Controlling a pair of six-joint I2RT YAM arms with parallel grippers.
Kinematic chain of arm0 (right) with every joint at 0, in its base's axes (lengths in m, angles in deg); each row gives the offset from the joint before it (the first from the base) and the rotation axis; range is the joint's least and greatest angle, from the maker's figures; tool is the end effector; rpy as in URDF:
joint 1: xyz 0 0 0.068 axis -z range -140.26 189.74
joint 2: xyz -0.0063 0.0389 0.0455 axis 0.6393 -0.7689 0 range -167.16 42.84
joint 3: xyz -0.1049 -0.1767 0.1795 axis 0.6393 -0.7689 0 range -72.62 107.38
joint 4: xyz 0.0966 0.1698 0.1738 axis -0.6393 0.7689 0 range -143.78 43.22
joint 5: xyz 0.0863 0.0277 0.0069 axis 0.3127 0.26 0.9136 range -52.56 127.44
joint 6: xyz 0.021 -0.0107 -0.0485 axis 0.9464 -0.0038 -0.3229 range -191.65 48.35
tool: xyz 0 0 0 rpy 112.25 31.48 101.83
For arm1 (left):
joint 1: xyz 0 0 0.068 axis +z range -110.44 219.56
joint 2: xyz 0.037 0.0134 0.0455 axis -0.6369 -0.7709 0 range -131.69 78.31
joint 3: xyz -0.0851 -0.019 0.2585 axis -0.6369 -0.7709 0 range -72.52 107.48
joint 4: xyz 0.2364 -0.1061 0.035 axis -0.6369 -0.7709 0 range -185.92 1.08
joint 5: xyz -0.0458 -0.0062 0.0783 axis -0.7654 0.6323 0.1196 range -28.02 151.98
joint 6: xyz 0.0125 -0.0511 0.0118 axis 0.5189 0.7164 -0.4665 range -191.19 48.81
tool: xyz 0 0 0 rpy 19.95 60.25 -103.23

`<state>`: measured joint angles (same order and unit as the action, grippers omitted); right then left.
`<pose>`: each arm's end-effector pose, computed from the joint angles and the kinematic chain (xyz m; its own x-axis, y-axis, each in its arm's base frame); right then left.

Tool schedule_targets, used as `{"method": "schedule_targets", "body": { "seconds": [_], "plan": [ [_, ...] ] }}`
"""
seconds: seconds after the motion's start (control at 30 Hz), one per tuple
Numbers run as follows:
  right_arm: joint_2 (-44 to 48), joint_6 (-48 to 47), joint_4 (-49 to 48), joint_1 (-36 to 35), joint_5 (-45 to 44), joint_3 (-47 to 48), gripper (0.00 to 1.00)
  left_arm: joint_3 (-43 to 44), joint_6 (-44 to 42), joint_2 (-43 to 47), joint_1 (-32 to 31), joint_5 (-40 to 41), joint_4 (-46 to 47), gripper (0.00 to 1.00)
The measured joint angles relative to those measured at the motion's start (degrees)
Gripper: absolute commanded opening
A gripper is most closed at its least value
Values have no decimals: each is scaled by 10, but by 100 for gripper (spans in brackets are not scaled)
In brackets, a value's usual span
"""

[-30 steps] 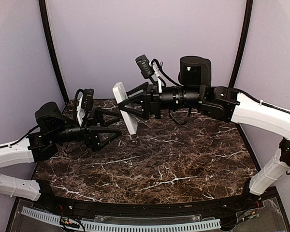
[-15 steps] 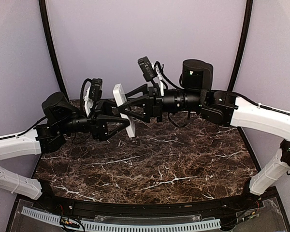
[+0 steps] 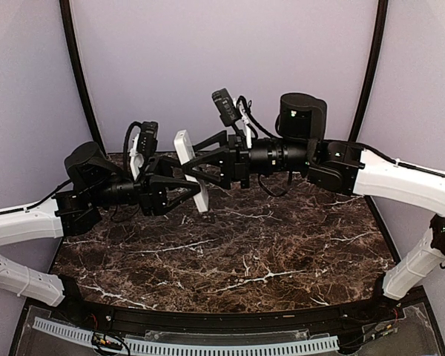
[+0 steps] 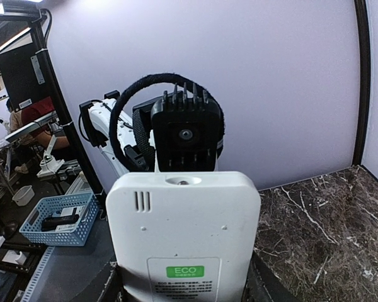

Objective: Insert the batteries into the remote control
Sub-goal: Pass from the right arm to the left, then place the remote control at the center of the board.

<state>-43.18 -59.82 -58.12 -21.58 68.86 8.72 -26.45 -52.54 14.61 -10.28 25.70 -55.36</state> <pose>0.1541 0.3205 0.4161 -0.2076 -0.0149 -0.9781 -0.9770 -0.0457 0.2081 0.1473 -0.2074 0.3614 -0.1467 -0.2259 -0.9630 0.9880 0.0135 -0.1537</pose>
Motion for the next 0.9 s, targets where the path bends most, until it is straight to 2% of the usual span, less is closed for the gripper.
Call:
{"method": "schedule_targets", "body": {
  "seconds": [0.03, 0.07, 0.1, 0.13, 0.17, 0.33, 0.5, 0.6, 0.7, 0.8, 0.9],
  "plan": [
    [0, 0, 0, 0, 0, 0, 40, 0, 0, 0, 0, 0, -1, 12],
    [0, 0, 1, 0, -1, 0, 54, 0, 0, 1, 0, 1, -2, 8],
    [0, 0, 2, 0, -3, -1, 71, 0, 0, 1, 0, 1, -4, 6],
    [1, -1, 3, 0, -6, -1, 94, 0, 0, 2, -1, 3, -7, 2],
    [1, -1, 5, 0, -9, -1, 98, 0, 0, 3, -2, 5, -11, 1],
    [27, -9, 22, 0, -71, -14, 99, 2, -2, 14, -3, 56, -78, 0],
    [90, -6, 65, 3, -200, -39, 99, 59, -3, -8, -3, 199, -260, 0],
    [110, -2, 95, 7, -275, -40, 99, 127, 0, -74, -3, 305, -391, 0],
    [111, 7, 128, 9, -316, -40, 99, 194, -2, -174, -2, 377, -506, 0],
    [104, 14, 159, 9, -332, -40, 99, 219, -9, -264, -1, 406, -595, 0],
    [97, 20, 184, 9, -341, -40, 99, 220, -16, -318, -2, 406, -661, 1]
  ]
}}
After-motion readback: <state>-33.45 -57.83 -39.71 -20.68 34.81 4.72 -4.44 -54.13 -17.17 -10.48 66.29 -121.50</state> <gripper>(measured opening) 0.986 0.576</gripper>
